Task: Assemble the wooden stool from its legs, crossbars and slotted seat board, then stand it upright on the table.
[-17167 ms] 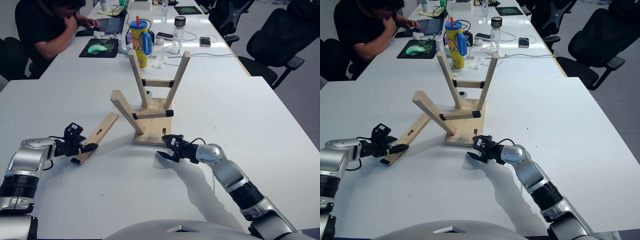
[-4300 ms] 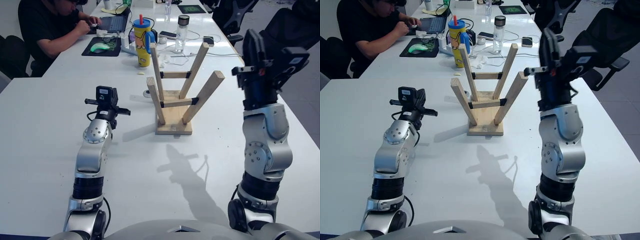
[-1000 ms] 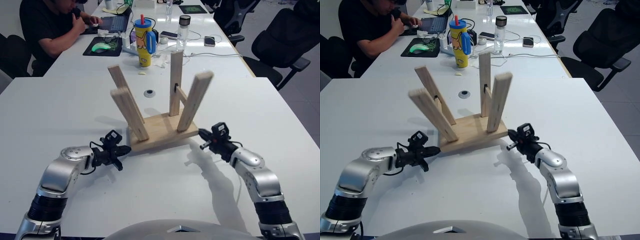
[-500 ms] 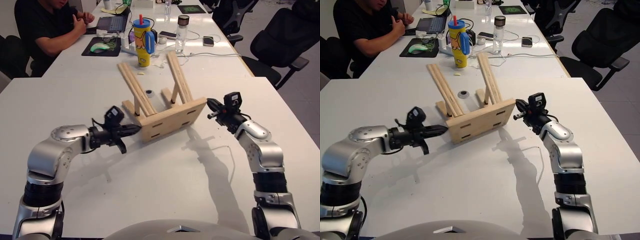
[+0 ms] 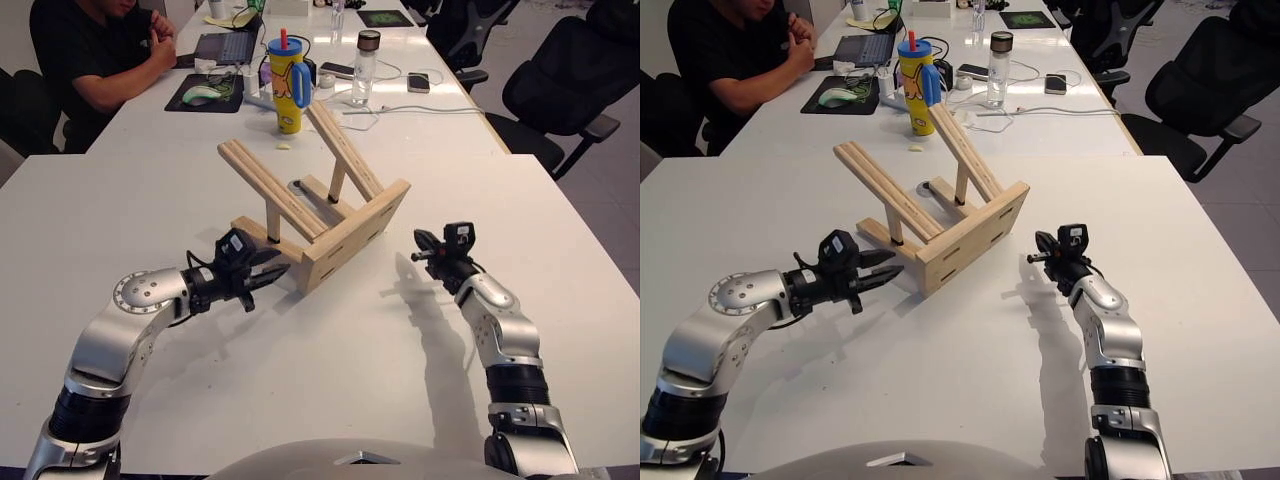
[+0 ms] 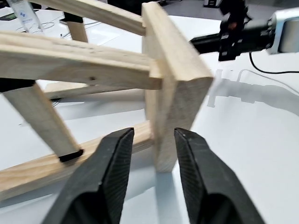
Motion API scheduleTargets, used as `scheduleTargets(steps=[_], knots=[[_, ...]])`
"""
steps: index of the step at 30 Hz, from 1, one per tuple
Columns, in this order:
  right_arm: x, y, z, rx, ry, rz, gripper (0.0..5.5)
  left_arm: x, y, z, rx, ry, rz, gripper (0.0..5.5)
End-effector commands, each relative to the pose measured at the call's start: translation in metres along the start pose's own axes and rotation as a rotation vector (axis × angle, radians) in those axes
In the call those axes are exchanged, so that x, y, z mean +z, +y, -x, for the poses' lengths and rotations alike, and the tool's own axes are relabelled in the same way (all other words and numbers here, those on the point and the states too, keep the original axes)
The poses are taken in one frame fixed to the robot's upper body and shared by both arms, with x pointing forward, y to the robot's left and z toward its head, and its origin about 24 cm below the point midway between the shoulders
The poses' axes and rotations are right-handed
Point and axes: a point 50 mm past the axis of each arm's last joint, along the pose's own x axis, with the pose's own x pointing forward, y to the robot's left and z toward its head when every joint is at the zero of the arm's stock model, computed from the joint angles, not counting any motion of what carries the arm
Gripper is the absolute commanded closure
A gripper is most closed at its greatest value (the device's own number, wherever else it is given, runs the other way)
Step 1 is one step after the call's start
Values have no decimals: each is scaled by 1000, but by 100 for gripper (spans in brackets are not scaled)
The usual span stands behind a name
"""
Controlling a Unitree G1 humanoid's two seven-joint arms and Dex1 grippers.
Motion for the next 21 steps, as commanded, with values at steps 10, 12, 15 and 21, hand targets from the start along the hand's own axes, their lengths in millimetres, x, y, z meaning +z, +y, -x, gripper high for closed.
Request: scheduleTargets(steps=[10,12,15,21], knots=[[-2,7,-4,26,6,6,550,-11,-10,-25,37,-20,-62,194],[-3,7,-5,26,12,6,550,-13,-12,-29,28,-25,-47,163],[-4,8,-7,29,18,12,550,-15,-14,-36,17,-21,-42,145],[-7,10,-7,27,28,37,550,-18,-11,-38,13,-17,-28,214]])
